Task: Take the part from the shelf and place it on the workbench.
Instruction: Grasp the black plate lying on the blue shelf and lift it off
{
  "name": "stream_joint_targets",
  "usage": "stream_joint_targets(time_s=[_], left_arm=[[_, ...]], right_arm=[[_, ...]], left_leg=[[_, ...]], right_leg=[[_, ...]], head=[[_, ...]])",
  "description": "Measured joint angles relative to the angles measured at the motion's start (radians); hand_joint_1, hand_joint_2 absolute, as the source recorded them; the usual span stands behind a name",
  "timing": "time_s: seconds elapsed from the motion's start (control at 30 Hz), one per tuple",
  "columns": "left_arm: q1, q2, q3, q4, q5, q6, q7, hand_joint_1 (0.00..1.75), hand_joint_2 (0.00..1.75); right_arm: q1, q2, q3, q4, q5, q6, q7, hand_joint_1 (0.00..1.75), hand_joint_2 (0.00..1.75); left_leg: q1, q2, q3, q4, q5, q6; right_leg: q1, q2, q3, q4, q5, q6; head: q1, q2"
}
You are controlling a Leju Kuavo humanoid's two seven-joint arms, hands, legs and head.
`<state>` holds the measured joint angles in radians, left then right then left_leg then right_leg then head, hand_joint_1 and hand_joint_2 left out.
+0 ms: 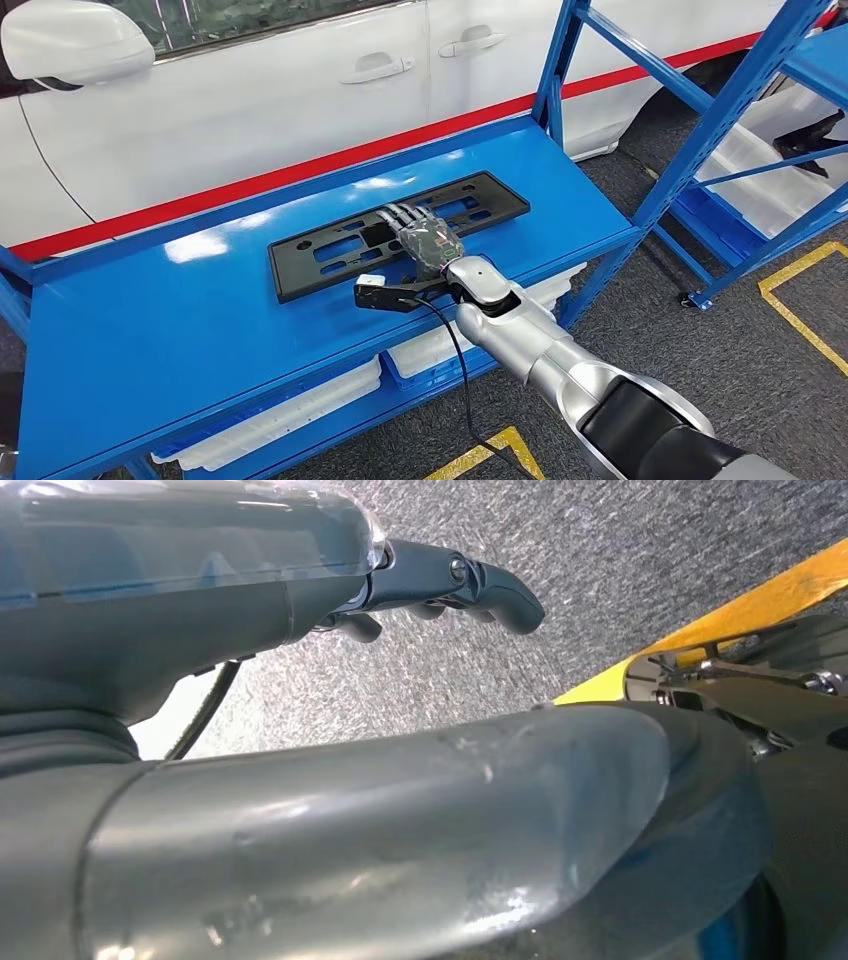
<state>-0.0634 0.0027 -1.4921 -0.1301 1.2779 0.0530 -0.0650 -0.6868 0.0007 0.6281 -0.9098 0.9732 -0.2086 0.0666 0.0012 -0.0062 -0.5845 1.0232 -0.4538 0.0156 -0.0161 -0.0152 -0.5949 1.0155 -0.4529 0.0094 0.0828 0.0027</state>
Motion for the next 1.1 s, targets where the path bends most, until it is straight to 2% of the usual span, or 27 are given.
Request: stream_joint_targets(time_s=[0.47,0.5,0.57,0.63,0.7,0.77,0.9,1.1], left_arm=[[0.0,0.0,0.0,0.0,-0.004,-0.008,-0.013,0.0,0.0],[0.0,0.0,0.0,0.0,-0.003,-0.008,-0.014,0.0,0.0],[0.001,0.0,0.0,0.0,-0.002,-0.008,-0.015,0.0,0.0],[0.001,0.0,0.0,0.0,0.0,-0.009,-0.015,0.0,0.0],[0.001,0.0,0.0,0.0,0.002,-0.009,-0.014,0.0,0.0],[0.002,0.0,0.0,0.0,0.003,-0.009,-0.012,0.0,0.0],[0.003,0.0,0.0,0.0,0.006,-0.01,-0.012,0.0,0.0],[0.004,0.0,0.0,0.0,0.01,-0.011,-0.014,0.0,0.0]], right_arm=[[-0.041,0.066,0.032,0.117,0.067,-0.034,0.023,0.01,1.75],[-0.042,0.068,0.034,0.124,0.071,-0.037,0.026,0.08,1.75],[-0.045,0.071,0.037,0.139,0.078,-0.041,0.032,0.39,1.75],[-0.048,0.073,0.038,0.156,0.083,-0.046,0.037,0.89,1.75],[-0.05,0.073,0.038,0.172,0.087,-0.05,0.038,1.25,1.75],[-0.05,0.073,0.038,0.187,0.09,-0.056,0.039,1.4,1.75],[-0.051,0.073,0.038,0.209,0.094,-0.07,0.04,1.51,0.0],[-0.056,0.073,0.038,0.225,0.101,-0.081,0.04,1.56,0.0]], left_leg=[[0.0,0.0,0.0,0.0,0.0,0.0],[0.0,0.0,0.0,0.0,0.0,0.0],[0.0,0.0,0.0,0.0,0.0,0.0],[0.0,0.0,0.0,0.0,0.0,0.0],[0.0,0.0,0.0,0.0,0.0,0.0],[0.0,0.0,0.0,0.0,0.0,0.0],[0.0,0.0,0.0,0.0,0.0,0.0],[0.0,0.0,0.0,0.0,0.0,0.0]], right_leg=[[0.0,0.0,0.0,0.0,0.0,0.0],[0.0,0.0,0.0,0.0,0.0,0.0],[0.0,0.0,0.0,0.0,0.0,0.0],[0.0,0.0,0.0,0.0,0.0,0.0],[0.0,0.0,0.0,0.0,0.0,0.0],[0.0,0.0,0.0,0.0,0.0,0.0],[0.0,0.0,0.0,0.0,0.0,0.0],[0.0,0.0,0.0,0.0,0.0,0.0]], head=[[0.0,0.0],[0.0,0.0],[0.0,0.0],[0.0,0.0],[0.0,0.0],[0.0,0.0],[0.0,0.0],[0.0,0.0]])
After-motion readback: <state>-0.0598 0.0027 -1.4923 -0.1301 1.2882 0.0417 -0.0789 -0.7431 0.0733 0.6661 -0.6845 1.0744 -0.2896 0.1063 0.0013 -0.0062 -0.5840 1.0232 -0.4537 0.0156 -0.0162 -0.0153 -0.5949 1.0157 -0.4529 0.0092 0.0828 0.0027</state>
